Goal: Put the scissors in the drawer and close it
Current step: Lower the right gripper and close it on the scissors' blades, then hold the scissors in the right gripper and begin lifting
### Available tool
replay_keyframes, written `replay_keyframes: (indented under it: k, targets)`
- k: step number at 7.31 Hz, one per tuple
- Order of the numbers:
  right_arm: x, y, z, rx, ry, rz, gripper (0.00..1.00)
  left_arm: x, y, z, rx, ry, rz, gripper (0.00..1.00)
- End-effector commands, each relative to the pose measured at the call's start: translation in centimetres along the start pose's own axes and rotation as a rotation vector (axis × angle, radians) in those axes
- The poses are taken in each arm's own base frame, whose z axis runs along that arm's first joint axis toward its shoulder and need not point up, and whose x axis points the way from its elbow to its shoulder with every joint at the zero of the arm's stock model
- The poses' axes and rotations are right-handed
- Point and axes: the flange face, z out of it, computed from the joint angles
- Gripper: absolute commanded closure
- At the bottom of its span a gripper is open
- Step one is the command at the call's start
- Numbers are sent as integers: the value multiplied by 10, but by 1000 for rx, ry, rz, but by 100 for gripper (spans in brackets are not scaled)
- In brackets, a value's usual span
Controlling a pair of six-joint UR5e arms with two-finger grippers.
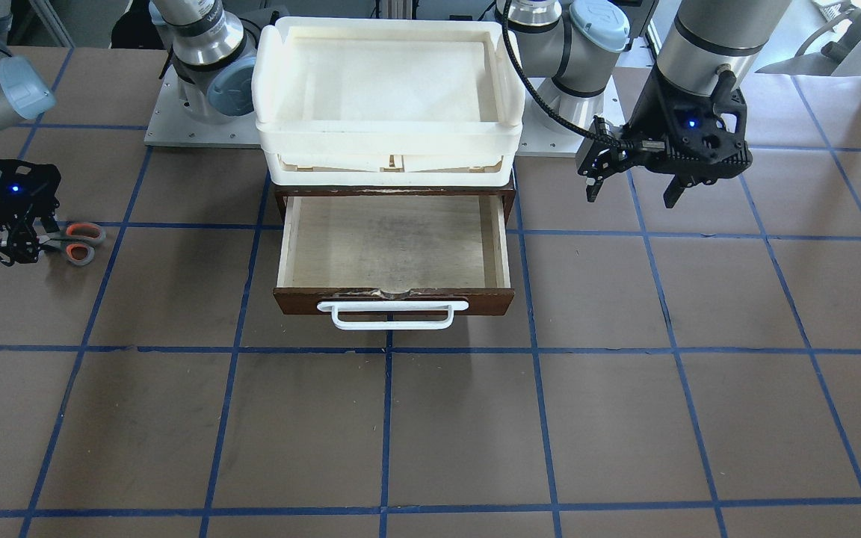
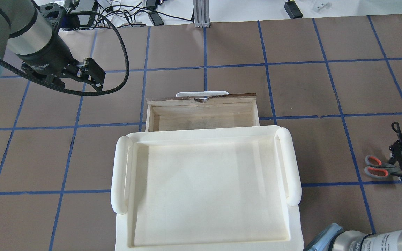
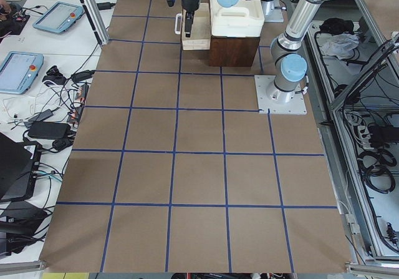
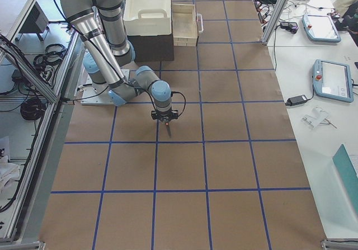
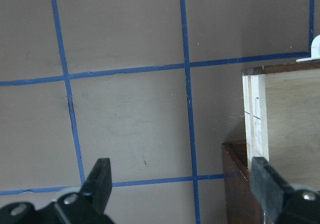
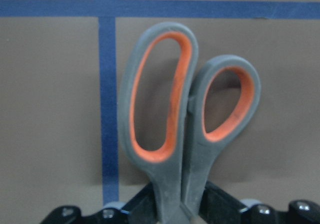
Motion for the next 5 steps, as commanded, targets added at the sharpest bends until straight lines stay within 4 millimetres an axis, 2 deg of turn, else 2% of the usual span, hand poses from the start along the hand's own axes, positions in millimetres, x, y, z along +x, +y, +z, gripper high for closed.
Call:
replay_keyframes:
  k: [1, 3, 4, 5]
  targets:
    - [2, 1, -6, -15, 6, 0, 66, 0, 0, 0, 0, -2, 0, 0]
    - [2, 2, -6, -15, 7, 0, 65, 0, 0, 0, -1, -3, 0, 0]
    - [2, 0, -5, -11, 4, 1, 39, 0, 0, 0, -1, -3, 0, 0]
    - [2, 0, -4, -6, 2, 1, 22, 0, 0, 0, -1, -3, 0, 0]
